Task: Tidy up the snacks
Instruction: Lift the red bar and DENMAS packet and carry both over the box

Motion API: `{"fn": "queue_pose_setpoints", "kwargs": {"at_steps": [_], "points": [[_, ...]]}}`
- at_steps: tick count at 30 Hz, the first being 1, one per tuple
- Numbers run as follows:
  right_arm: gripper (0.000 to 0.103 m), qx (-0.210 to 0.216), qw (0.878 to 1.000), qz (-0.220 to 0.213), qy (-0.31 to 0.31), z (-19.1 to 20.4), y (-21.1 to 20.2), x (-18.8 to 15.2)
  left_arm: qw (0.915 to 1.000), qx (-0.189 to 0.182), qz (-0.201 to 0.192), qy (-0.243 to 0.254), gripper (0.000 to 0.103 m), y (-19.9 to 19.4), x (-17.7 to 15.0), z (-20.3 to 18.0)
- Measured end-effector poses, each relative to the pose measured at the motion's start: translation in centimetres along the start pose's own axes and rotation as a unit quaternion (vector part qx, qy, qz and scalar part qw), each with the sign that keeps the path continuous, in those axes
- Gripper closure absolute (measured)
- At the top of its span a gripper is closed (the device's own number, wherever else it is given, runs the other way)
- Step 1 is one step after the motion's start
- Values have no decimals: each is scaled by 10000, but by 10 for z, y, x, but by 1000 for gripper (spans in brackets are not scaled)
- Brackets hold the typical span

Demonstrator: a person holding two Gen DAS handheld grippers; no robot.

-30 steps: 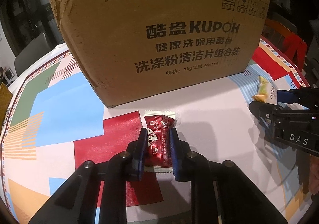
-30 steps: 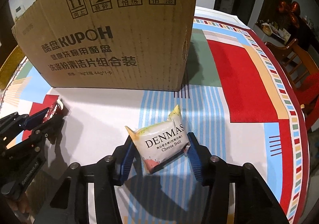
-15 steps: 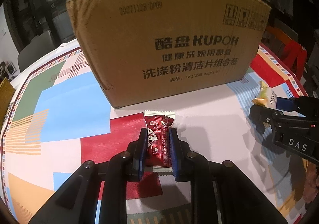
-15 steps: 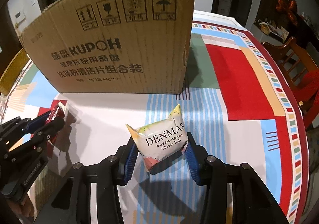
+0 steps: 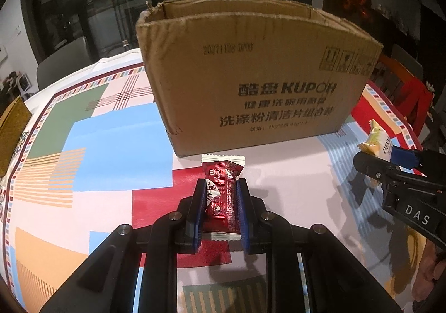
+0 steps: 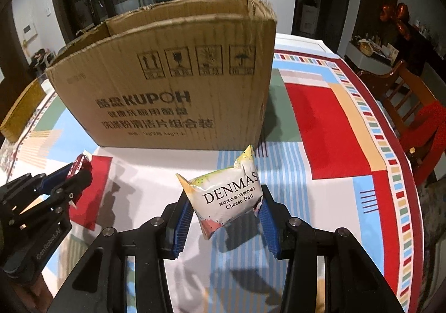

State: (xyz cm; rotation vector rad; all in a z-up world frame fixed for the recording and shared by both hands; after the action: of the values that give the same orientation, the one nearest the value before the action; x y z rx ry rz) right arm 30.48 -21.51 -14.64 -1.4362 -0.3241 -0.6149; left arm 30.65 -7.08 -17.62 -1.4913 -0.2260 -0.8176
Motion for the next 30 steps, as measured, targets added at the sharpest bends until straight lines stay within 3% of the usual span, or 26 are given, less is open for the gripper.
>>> {"fn": "queue_pose_setpoints", "kwargs": {"at_steps": [30], "points": [[57,203,9978,-627,70,14,-53,35,9985,65,-428,-320,81,-59,27,17]]}}
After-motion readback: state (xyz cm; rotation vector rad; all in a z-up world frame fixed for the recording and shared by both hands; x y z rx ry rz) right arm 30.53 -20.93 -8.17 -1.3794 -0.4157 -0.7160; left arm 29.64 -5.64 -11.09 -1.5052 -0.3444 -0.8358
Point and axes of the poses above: each gripper's, at about its wrist camera, not at the fingertips, and y roughly the way its jaws point, z to its left, x to its top, the point moved 3 cm from there along y, roughly the way its jaws point, and after that the axes turned 10 degrees about y, right-handed, at the moved point
